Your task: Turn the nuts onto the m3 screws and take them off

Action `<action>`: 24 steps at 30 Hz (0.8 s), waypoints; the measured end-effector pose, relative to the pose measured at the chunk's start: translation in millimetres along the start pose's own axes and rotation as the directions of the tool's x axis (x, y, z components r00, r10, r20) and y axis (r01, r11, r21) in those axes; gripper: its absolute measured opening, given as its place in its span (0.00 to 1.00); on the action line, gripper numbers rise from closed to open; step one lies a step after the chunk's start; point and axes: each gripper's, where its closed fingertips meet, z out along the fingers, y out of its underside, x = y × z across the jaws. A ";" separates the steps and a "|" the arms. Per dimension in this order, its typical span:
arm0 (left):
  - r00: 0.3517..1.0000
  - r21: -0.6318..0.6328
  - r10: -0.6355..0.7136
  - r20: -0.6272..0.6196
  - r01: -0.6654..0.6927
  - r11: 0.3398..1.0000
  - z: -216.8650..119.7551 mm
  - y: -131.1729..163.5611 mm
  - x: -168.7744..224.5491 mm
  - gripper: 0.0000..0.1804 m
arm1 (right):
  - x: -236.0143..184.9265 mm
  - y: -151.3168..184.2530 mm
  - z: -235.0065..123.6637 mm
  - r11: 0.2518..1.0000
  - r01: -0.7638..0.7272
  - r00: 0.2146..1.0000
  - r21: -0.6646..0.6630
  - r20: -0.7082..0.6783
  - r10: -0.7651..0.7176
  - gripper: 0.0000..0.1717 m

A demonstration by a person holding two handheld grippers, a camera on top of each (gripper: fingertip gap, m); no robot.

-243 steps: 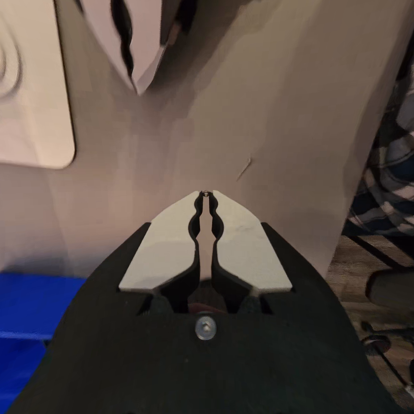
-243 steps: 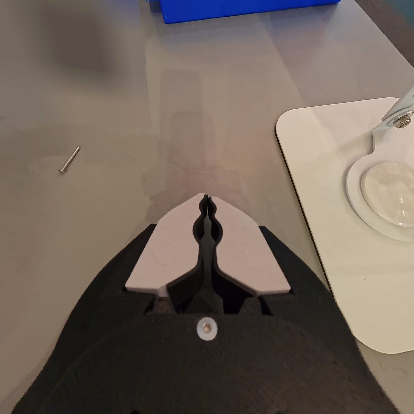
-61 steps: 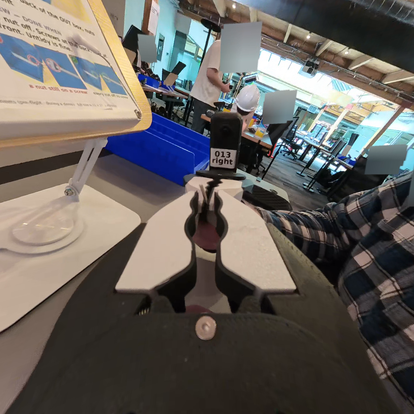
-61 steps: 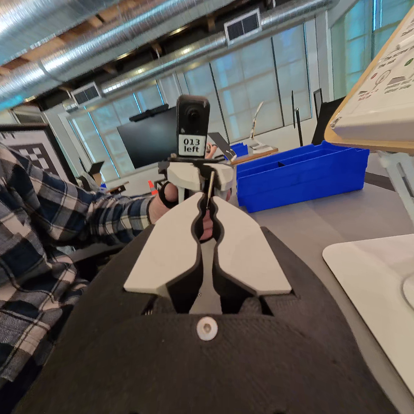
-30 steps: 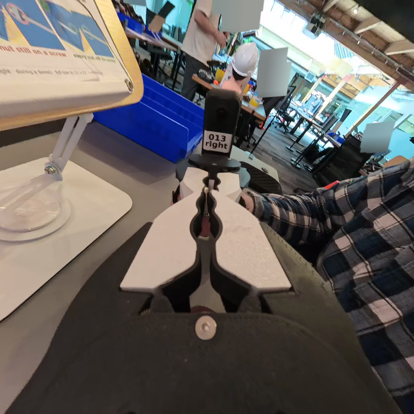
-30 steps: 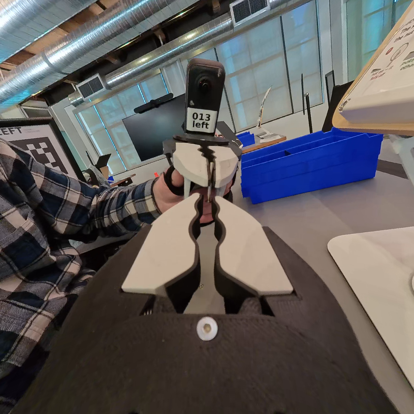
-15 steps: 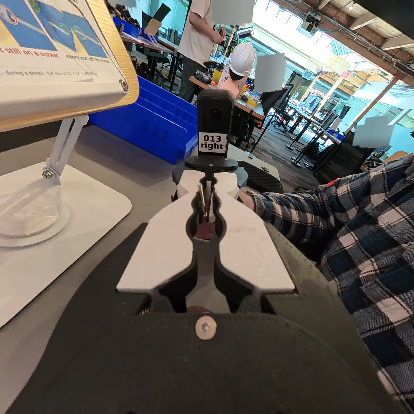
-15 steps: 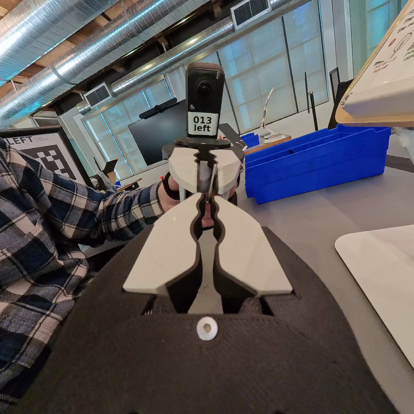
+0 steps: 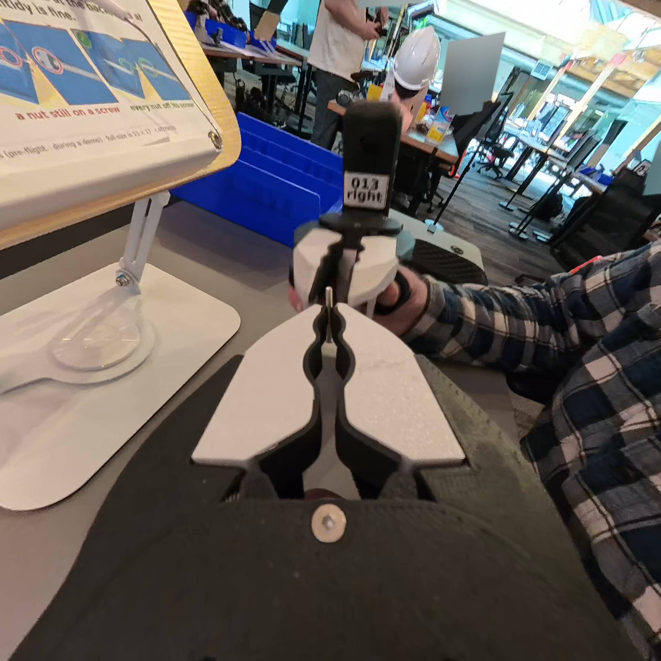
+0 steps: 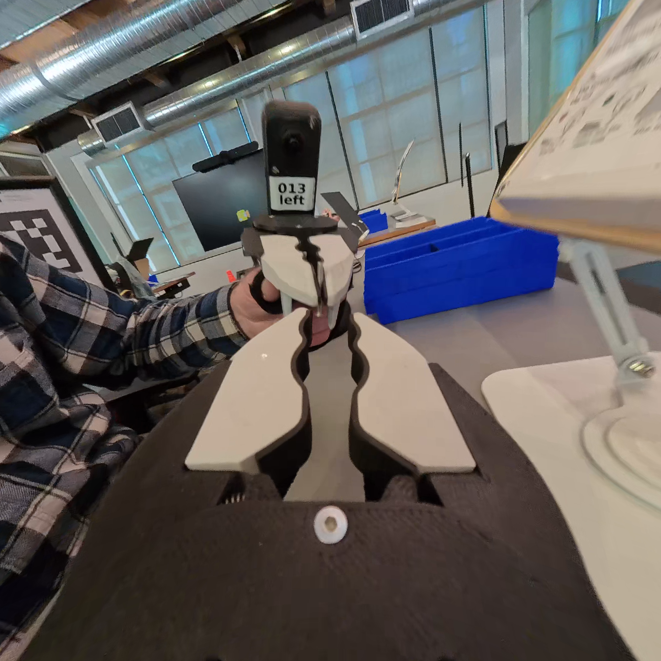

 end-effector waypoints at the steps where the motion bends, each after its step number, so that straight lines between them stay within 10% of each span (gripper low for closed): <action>1: 1.000 -0.018 0.010 -0.001 -0.010 1.000 1.1 3.0 0.7 0.01 | -1.5 -6.2 -3.3 1.000 0.023 1.000 0.012 -0.002 -0.023 0.10; 24: 0.999 -0.032 0.017 -0.052 -0.018 0.999 15.9 17.8 12.7 0.01 | -15.7 2.4 6.1 1.000 0.026 0.996 -0.011 0.084 -0.025 0.02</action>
